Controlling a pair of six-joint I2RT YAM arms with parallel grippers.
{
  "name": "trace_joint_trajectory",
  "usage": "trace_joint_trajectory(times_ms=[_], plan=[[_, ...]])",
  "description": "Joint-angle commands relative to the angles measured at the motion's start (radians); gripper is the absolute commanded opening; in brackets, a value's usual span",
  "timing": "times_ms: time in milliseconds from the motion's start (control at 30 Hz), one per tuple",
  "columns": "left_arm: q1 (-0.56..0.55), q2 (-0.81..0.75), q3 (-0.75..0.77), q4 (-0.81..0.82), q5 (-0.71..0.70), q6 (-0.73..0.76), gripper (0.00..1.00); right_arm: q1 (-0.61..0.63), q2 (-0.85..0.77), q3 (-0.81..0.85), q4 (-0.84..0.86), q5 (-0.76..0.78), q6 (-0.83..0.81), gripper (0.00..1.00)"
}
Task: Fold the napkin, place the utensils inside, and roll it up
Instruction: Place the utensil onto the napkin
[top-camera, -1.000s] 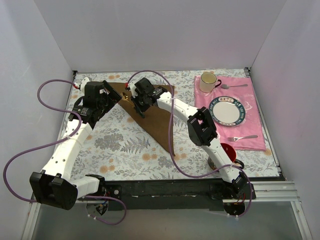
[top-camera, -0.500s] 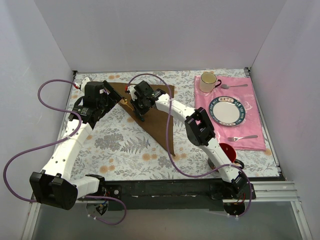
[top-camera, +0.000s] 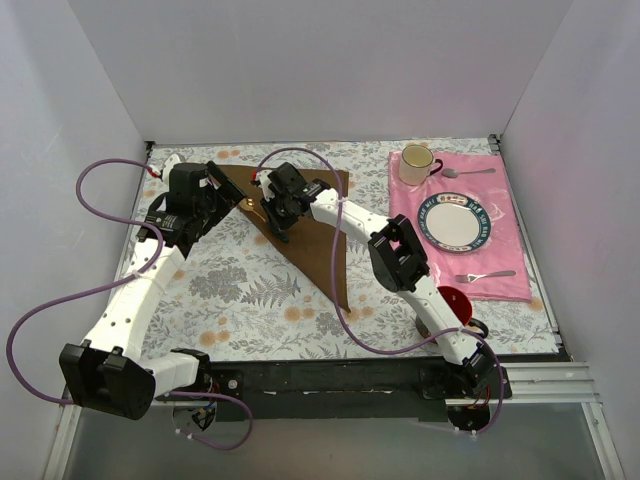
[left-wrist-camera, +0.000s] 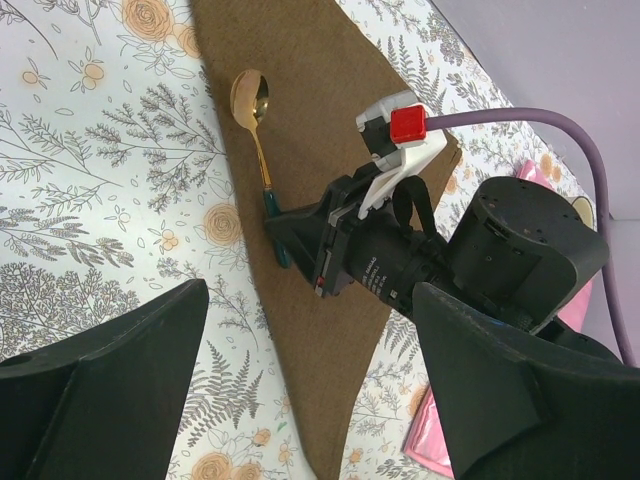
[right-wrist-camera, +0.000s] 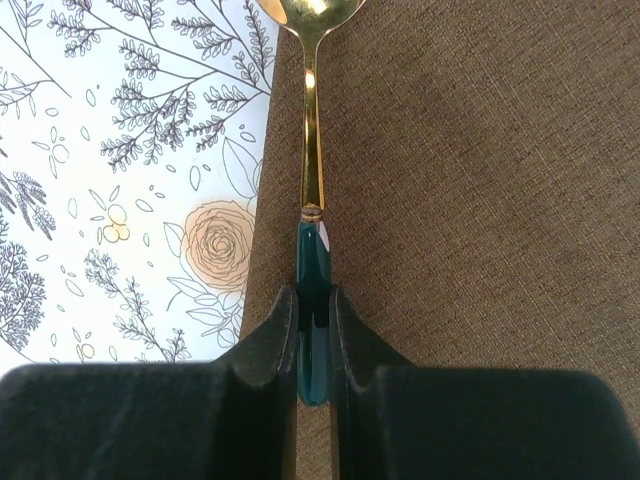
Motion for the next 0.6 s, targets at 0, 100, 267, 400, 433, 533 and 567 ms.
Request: trace_joint_trajectory(times_ms=[0, 100, 267, 400, 433, 533, 567], plan=[[0.004, -0.013, 0.029, -0.006, 0.003, 0.003, 0.83, -0.004, 0.039, 0.012, 0.045, 0.007, 0.007, 0.15], [0.004, -0.015, 0.029, -0.008, 0.003, 0.003, 0.82, -0.004, 0.049, 0.012, 0.048, 0.01, 0.015, 0.15], [0.004, -0.017, 0.028, -0.008, 0.002, 0.003, 0.82, -0.004, 0.054, 0.0, 0.056, 0.013, 0.029, 0.17], [0.004, -0.018, 0.025, -0.005, 0.002, 0.003, 0.82, -0.004, 0.057, -0.003, 0.057, 0.019, 0.046, 0.16], [0.004, -0.018, 0.025, -0.008, 0.002, 0.003, 0.82, -0.004, 0.054, -0.003, 0.061, 0.019, 0.049, 0.14], [0.004, -0.02, 0.023, -0.008, 0.002, 0.001, 0.82, -0.004, 0.04, -0.009, 0.068, 0.008, 0.058, 0.09], [0.004, -0.02, 0.023, -0.008, 0.003, 0.003, 0.82, -0.004, 0.036, -0.012, 0.073, 0.005, 0.061, 0.09]])
